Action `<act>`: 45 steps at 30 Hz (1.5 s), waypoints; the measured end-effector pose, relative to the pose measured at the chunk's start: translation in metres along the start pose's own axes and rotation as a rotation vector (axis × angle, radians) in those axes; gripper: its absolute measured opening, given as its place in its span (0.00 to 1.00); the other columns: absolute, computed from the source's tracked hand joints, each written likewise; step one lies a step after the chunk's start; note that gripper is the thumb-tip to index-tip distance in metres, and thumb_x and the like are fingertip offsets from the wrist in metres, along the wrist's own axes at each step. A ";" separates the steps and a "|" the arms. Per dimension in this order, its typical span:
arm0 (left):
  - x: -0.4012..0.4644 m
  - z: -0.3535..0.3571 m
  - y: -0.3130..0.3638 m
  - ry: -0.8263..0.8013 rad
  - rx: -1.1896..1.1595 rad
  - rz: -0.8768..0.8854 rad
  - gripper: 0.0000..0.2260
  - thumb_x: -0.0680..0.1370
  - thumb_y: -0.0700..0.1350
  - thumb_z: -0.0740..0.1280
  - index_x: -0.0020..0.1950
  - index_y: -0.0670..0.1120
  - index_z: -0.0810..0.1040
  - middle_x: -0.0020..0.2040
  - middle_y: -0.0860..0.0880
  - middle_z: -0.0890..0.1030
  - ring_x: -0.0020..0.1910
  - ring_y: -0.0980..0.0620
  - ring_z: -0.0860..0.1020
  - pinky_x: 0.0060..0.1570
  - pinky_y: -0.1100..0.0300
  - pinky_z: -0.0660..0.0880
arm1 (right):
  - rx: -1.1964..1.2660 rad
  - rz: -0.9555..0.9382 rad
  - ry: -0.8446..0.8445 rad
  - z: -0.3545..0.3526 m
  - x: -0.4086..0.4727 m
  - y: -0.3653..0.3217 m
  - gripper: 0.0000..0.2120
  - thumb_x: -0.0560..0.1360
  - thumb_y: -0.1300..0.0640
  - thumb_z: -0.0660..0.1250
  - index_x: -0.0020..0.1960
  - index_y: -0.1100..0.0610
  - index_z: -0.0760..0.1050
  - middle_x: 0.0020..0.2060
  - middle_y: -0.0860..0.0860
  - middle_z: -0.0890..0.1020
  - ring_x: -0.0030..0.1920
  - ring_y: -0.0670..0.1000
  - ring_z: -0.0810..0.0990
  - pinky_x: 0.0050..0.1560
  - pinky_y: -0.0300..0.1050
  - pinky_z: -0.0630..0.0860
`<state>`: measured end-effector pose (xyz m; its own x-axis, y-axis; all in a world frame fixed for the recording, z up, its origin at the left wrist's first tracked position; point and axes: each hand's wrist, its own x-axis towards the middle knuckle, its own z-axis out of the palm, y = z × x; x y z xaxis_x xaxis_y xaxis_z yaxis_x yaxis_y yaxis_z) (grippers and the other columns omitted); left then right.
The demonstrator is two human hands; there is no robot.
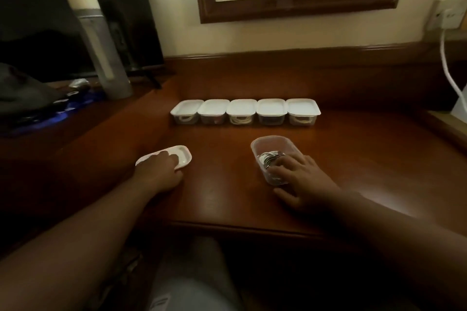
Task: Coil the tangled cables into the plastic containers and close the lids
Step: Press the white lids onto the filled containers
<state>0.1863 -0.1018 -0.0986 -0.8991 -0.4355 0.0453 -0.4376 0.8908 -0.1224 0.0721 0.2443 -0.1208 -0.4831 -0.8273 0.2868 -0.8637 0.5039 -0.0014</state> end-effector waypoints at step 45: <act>0.037 -0.034 0.141 -0.129 -0.203 0.552 0.49 0.64 0.79 0.56 0.80 0.56 0.56 0.79 0.56 0.61 0.75 0.52 0.61 0.72 0.48 0.60 | 0.836 0.518 -0.110 0.006 0.015 0.008 0.45 0.65 0.31 0.55 0.79 0.39 0.46 0.79 0.46 0.59 0.77 0.57 0.59 0.74 0.65 0.58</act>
<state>0.0912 0.0123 -0.0809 -0.9909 0.0973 -0.0929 0.0880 0.9912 0.0988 0.0570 0.2341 -0.1222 -0.8041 -0.5936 -0.0311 -0.3445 0.5080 -0.7895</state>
